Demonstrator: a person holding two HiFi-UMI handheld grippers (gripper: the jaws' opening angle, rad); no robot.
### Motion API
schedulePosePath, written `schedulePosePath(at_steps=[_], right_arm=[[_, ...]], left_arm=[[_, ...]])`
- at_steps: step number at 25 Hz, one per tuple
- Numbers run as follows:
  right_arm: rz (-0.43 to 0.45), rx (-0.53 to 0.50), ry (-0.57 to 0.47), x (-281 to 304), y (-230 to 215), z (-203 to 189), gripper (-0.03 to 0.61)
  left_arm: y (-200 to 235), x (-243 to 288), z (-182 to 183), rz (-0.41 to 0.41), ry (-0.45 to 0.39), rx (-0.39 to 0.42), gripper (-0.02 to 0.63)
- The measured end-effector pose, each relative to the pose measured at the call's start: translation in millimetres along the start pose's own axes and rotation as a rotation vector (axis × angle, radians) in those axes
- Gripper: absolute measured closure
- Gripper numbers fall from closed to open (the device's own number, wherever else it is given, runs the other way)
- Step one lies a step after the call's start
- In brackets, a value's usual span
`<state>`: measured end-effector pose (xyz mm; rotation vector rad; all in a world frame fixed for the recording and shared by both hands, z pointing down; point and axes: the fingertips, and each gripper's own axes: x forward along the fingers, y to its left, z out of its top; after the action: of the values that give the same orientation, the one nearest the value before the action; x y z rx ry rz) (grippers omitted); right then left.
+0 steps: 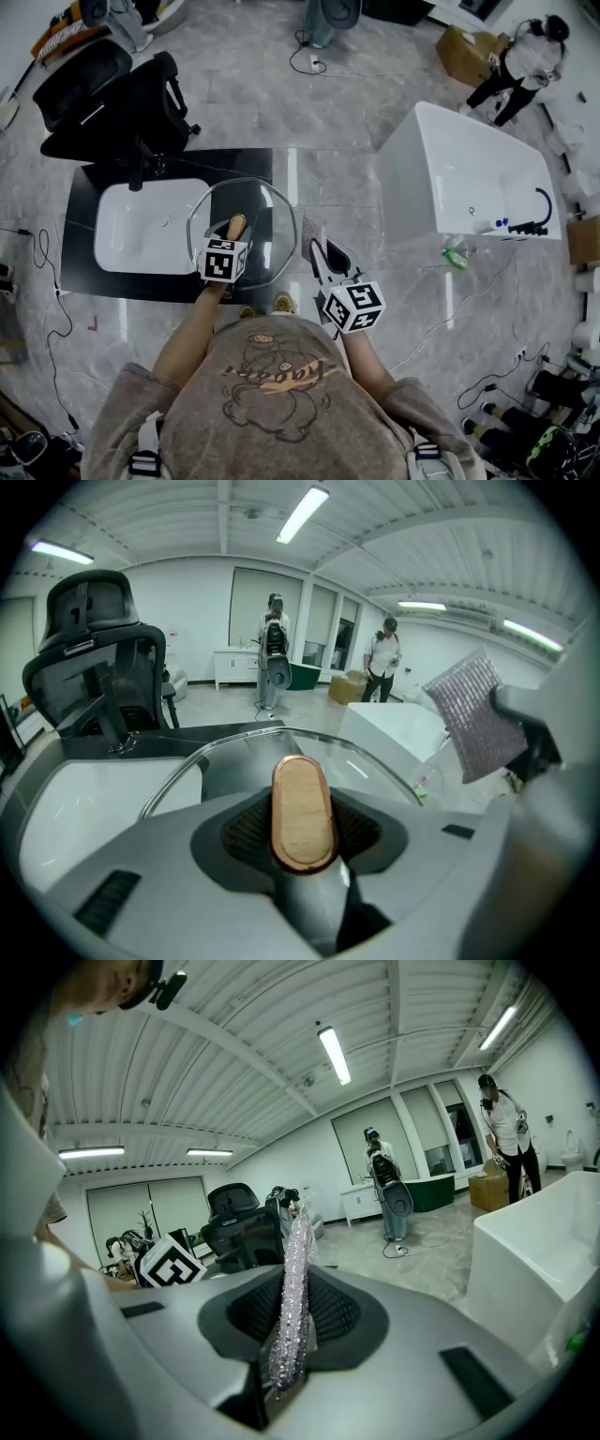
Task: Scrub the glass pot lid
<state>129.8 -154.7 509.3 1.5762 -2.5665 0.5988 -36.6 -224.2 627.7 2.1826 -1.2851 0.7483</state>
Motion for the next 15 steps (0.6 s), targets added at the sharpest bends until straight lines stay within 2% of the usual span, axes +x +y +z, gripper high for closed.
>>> schedulePosePath(at_steps=[5,8,12,15], right_arm=[[-0.035,-0.005,-0.040,-4.1,-21.2,21.9,0.506],[-0.024,-0.016,-0.039,-0.9,-24.2,27.8,0.506],[0.071,-0.003,-0.048,10.7,-3.8,36.7,0.506],[0.163,0.014,-0.074,19.5,21.5,49.8,0.506]], left_arm=[[-3.5,-40.1,32.1,-0.183,-0.129,-0.243,0.434],[-5.7,-61.6,50.1,-0.310,-0.211,-0.377,0.434],[-11.8,-84.4,68.1,-0.519,-0.333,-0.596,0.434],[-21.7,-98.8,78.1,-0.613,-0.383,-0.679,0.434]])
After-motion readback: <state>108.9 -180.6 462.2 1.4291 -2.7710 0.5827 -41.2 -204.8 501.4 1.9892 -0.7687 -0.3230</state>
